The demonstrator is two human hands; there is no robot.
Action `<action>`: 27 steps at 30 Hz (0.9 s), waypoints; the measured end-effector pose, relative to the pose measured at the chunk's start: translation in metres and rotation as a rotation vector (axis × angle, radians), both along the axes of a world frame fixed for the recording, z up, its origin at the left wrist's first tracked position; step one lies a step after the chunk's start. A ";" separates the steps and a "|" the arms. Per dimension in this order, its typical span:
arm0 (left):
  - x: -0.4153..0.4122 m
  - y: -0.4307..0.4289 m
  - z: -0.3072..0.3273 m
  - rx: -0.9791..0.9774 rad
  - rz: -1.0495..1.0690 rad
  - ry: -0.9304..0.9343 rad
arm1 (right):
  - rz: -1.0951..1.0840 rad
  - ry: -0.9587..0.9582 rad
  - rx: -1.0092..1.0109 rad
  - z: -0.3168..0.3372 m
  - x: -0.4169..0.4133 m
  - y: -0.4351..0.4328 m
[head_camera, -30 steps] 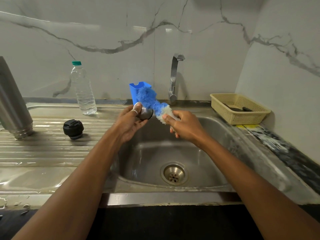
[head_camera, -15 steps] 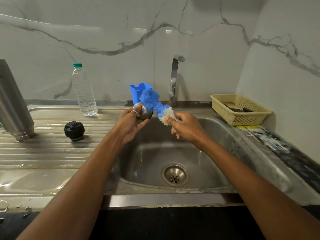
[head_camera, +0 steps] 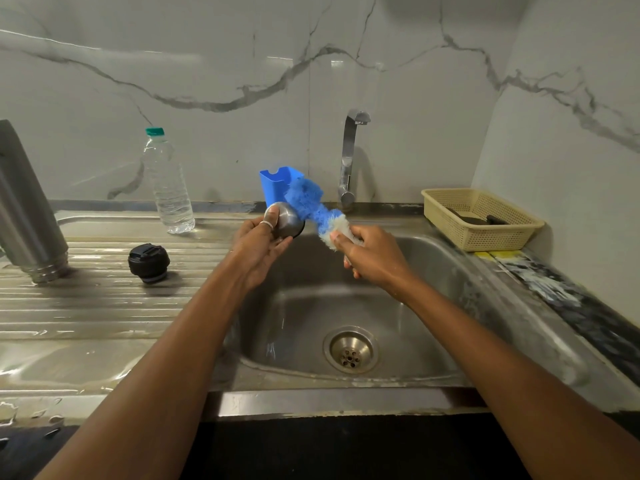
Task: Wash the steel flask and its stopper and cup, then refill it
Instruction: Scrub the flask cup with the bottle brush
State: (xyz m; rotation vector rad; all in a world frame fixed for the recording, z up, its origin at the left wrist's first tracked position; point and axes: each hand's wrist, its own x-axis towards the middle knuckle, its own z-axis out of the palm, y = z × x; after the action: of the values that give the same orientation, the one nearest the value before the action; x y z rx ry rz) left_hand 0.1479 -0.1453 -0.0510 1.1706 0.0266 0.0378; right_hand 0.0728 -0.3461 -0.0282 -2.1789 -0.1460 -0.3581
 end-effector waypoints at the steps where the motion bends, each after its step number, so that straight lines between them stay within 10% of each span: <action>1: 0.000 0.000 0.000 -0.001 -0.020 -0.006 | 0.025 -0.006 0.012 0.002 -0.001 0.001; 27: -0.015 -0.002 0.013 -0.089 -0.108 -0.025 | 0.007 0.004 0.005 0.010 0.000 0.002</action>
State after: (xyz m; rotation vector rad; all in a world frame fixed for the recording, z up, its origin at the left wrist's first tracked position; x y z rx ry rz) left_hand 0.1326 -0.1471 -0.0384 1.0809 -0.0569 -0.0438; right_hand 0.0729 -0.3443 -0.0179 -2.1735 -0.1505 -0.3493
